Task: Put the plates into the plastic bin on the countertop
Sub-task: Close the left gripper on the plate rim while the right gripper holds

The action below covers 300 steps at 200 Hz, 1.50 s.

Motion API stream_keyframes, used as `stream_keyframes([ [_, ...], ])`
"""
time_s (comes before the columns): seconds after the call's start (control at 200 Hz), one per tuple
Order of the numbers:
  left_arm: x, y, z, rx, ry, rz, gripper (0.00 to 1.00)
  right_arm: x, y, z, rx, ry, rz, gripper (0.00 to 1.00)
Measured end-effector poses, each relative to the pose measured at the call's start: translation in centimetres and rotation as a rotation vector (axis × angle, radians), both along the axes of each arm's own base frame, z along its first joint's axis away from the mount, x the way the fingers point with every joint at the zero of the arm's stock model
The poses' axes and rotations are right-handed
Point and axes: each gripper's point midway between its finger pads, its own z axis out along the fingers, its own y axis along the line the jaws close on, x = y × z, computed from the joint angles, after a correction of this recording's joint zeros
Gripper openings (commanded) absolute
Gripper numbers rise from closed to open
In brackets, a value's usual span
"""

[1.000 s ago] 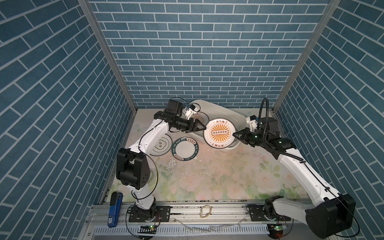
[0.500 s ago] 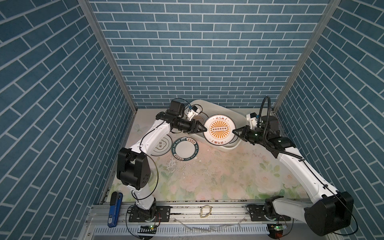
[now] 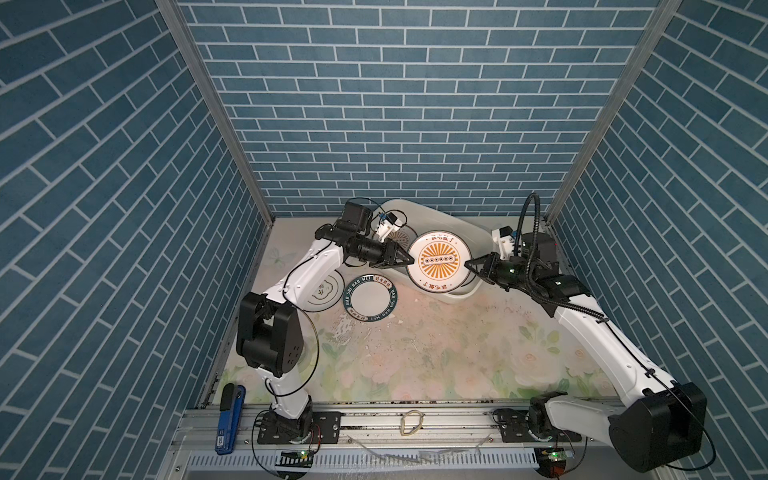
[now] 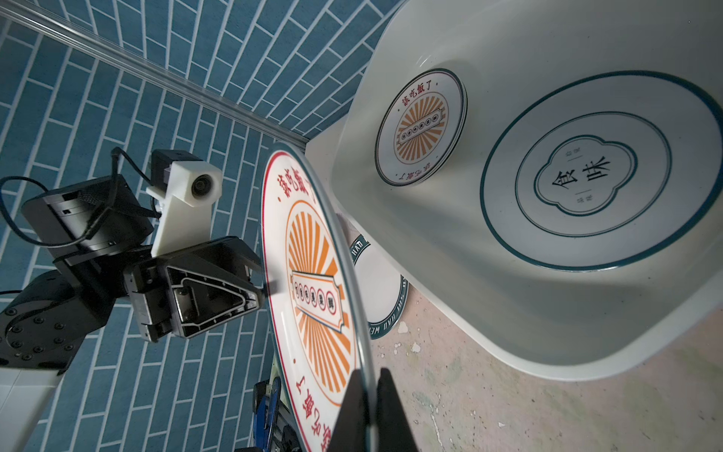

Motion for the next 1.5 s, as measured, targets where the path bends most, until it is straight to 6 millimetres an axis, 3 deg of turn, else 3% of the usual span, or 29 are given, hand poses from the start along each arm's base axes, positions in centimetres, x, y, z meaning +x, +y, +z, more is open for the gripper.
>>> stream_keyframes([
  [0.215, 0.0, -0.2, -0.4, 0.006, 0.008, -0.005, 0.26, 0.0, -0.1, 0.1, -0.006, -0.009, 0.001, 0.00],
  [0.485, -0.1, -0.4, -0.4, 0.007, 0.015, -0.003, 0.11, -0.1, -0.1, -0.1, -0.006, -0.008, 0.002, 0.00],
  [0.775, -0.2, -0.6, 0.2, -0.021, 0.050, 0.003, 0.07, -0.3, -0.1, 0.0, -0.007, -0.024, 0.015, 0.00],
  [0.955, 0.0, -0.8, 0.6, -0.042, 0.052, 0.004, 0.00, -0.2, -0.2, 0.1, -0.006, -0.030, 0.009, 0.18],
  [1.275, -0.3, -1.2, 0.8, -0.050, 0.047, -0.010, 0.00, 0.2, -0.4, -0.1, -0.017, -0.042, -0.010, 0.36],
  [1.501, -0.1, -1.0, 1.2, -0.038, 0.025, -0.010, 0.00, 0.9, -1.8, -0.2, -0.043, -0.049, -0.072, 0.39],
])
